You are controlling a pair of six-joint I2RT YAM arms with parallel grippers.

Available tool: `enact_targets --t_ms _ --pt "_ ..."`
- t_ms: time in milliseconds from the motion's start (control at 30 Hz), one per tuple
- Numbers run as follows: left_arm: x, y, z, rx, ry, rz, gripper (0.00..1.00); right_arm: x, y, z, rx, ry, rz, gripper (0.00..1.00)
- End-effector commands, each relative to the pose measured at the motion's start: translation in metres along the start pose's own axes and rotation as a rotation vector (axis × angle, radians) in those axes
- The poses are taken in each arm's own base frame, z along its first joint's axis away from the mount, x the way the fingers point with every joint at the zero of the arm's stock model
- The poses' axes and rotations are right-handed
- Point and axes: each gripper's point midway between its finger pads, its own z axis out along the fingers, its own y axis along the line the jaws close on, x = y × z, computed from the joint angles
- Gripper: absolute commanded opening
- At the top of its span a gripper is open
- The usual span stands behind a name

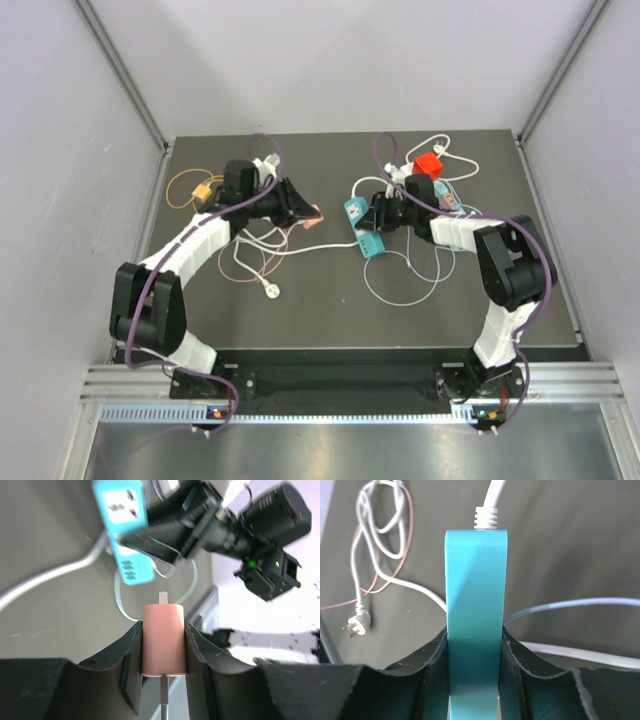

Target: Pull the plug off the socket

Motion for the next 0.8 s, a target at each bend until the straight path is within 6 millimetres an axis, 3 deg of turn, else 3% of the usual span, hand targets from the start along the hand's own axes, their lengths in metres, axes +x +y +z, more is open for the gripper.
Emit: enact_targets --t_ms 0,300,367,400,500,567,700,767 --pt "-0.033 0.001 -0.038 -0.101 -0.112 0.104 0.0 -0.036 0.041 -0.012 -0.155 -0.097 -0.093 0.0" --pt "-0.122 0.015 -0.155 -0.44 -0.484 0.234 0.0 -0.042 0.057 -0.024 -0.263 -0.102 -0.157 0.0" --pt "-0.137 0.006 -0.181 -0.524 -0.594 0.289 0.0 -0.043 0.058 -0.025 -0.269 -0.104 -0.162 0.0" --pt "-0.152 0.015 -0.21 -0.634 -0.706 0.281 0.0 -0.043 0.058 -0.025 -0.269 -0.104 -0.162 0.0" --pt "-0.174 0.024 -0.24 -0.765 -0.841 0.289 0.0 -0.042 0.058 -0.024 -0.271 -0.101 -0.16 0.0" --pt "-0.186 0.045 -0.248 -0.83 -0.87 0.254 0.0 -0.04 0.057 -0.023 -0.272 -0.094 -0.151 0.0" --pt "-0.206 0.098 -0.235 -0.88 -0.815 0.17 0.0 -0.04 0.058 -0.023 -0.277 -0.093 -0.152 0.0" --pt "-0.217 0.11 -0.233 -0.869 -0.83 0.143 0.0 -0.039 0.059 -0.022 -0.28 -0.09 -0.152 0.0"
